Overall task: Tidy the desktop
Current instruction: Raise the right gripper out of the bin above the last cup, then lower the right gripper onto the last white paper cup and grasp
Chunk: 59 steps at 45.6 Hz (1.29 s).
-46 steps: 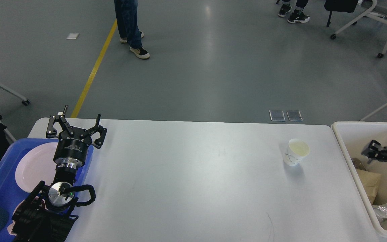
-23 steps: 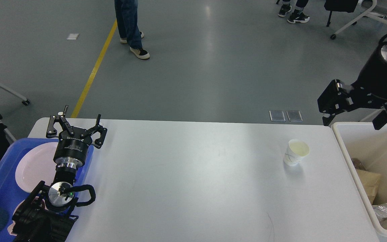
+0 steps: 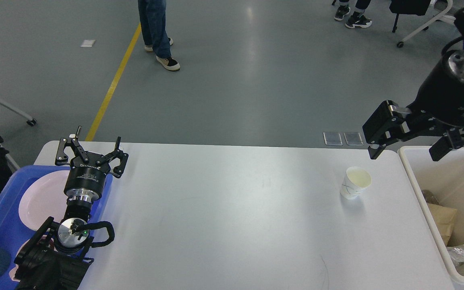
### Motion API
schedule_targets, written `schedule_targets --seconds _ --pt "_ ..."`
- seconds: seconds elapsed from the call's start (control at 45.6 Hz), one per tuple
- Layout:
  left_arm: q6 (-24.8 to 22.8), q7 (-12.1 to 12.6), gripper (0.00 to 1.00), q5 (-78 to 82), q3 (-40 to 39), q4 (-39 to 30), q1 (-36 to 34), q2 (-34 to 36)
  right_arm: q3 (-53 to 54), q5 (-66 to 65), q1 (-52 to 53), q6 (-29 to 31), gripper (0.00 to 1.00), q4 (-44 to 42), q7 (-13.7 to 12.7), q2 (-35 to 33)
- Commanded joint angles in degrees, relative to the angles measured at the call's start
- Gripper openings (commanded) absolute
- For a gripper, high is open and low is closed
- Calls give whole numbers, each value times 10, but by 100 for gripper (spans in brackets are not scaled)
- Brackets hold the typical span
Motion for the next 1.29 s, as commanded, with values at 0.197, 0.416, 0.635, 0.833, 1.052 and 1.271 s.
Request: schedule_targets --seconds 0.197,0.416,0.635,0.833,1.052,1.271 --pt "0 1 96 0 0 0 0 0 5 0 3 0 100 -2 1 -2" --pt "0 1 96 0 0 0 0 0 2 -6 -20 -33 100 -29 0 2" --pt "0 1 96 0 0 0 0 0 0 -3 -155 -140 100 -126 -2 1" --pt "0 1 96 0 0 0 -1 0 4 -6 -280 -161 100 -228 -2 8" --pt "0 1 96 0 0 0 0 0 19 -1 -449 -271 100 -344 -2 25" --pt "0 1 96 0 0 0 0 0 46 -4 -575 -365 99 -408 -1 29"
